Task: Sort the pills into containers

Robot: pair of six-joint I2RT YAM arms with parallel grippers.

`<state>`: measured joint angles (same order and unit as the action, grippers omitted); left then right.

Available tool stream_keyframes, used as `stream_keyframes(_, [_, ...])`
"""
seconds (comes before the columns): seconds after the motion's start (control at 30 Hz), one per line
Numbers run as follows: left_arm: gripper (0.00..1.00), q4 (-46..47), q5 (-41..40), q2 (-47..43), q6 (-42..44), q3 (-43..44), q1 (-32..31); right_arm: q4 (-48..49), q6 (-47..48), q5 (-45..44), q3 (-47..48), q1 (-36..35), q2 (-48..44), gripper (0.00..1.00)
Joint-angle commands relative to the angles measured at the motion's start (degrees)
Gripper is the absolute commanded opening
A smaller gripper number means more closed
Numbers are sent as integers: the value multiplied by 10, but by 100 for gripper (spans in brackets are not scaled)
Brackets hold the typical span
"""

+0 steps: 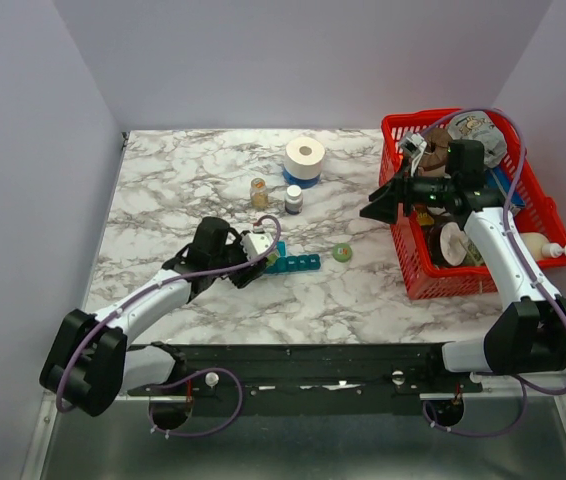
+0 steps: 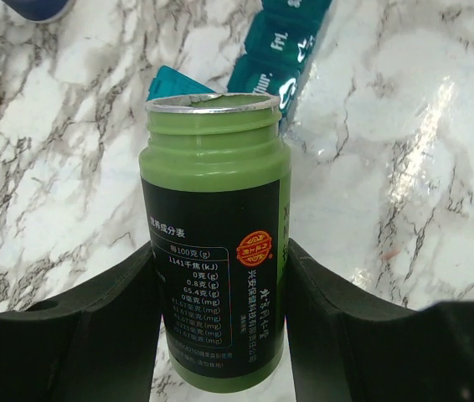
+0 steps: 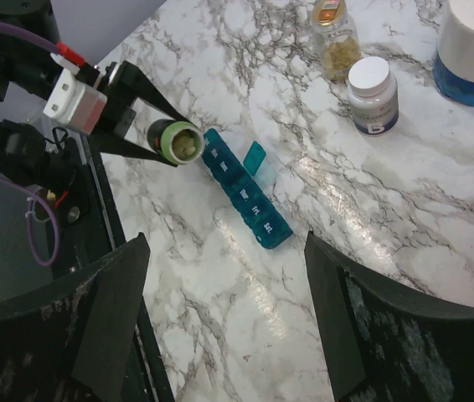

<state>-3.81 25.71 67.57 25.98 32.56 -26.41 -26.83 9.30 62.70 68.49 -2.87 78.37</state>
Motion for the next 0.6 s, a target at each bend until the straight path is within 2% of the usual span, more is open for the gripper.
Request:
stream_keyframes(0.0, [0,-63,-49,42,63,44,-34,-14,16,11,7,5,-1,84])
stream_keyframes(0.57, [0,-217,-182,143,68,160,-89,-24,23,16,12,6,-8,84])
